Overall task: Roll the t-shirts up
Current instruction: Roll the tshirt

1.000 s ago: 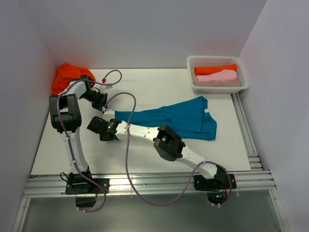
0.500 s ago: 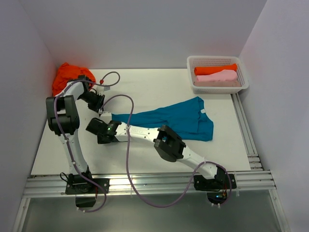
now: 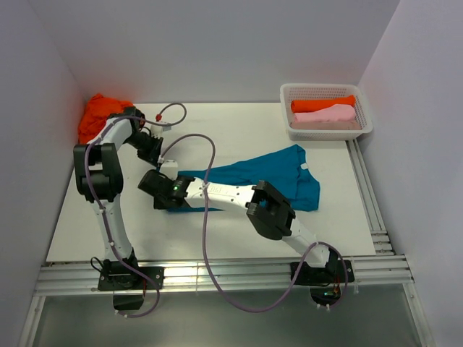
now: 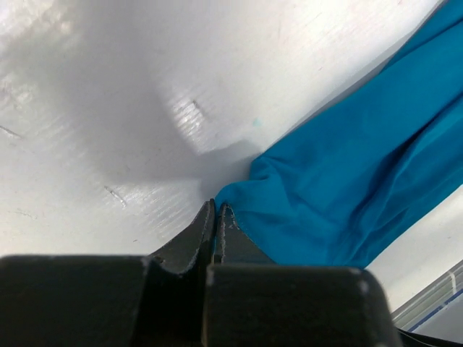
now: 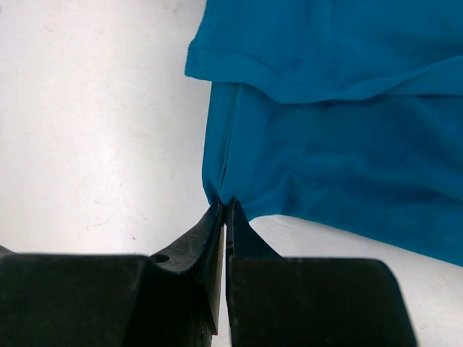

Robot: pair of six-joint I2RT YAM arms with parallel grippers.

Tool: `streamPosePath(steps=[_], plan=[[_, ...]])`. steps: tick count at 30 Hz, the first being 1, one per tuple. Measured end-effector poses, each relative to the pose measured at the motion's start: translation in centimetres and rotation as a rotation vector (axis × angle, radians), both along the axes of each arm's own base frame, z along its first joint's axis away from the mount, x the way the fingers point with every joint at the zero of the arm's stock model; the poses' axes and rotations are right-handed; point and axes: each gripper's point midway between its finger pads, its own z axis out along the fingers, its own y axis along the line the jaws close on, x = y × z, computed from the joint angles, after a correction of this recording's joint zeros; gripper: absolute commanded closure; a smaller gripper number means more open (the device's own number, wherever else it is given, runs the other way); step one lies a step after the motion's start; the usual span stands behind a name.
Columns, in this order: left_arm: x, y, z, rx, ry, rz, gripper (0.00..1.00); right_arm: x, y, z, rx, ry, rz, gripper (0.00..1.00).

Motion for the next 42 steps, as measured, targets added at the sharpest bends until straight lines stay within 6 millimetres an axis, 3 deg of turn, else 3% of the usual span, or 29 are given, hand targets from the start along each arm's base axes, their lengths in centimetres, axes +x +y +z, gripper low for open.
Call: streamPosePath(steps=[5, 15, 19, 24, 31, 42], plan=[[0.4, -1.6, 0.6, 0.009, -0.012, -0.019, 1.00, 0.4, -1.6, -0.3, -0.013, 0.004, -0.036, 1.00], [0.3, -5.1, 1.2, 0.024, -0.022, -0.075, 1.00, 0.2, -4.8, -4.0, -0.089, 0.037, -0.112, 1.00], [0.3, -6.1, 1.0, 0.033, -0.018, -0.089, 0.98, 0.1, -5.6, -4.0, -0.081, 0.040, -0.147, 0.98], [0.0, -6.7, 0.3, 0.048, -0.003, -0.103, 0.83, -0.1, -6.9, -3.1, -0.069, 0.038, -0.186, 0.88], [0.3, -6.8, 0.2, 0.057, -0.019, -0.105, 0.63, -0.2, -7.7, -2.4, -0.052, 0.035, -0.223, 0.65], [0.5, -7.2, 0.2, 0.057, -0.031, -0.113, 0.54, 0.2, -8.1, -1.7, -0.052, 0.013, -0.248, 0.61]])
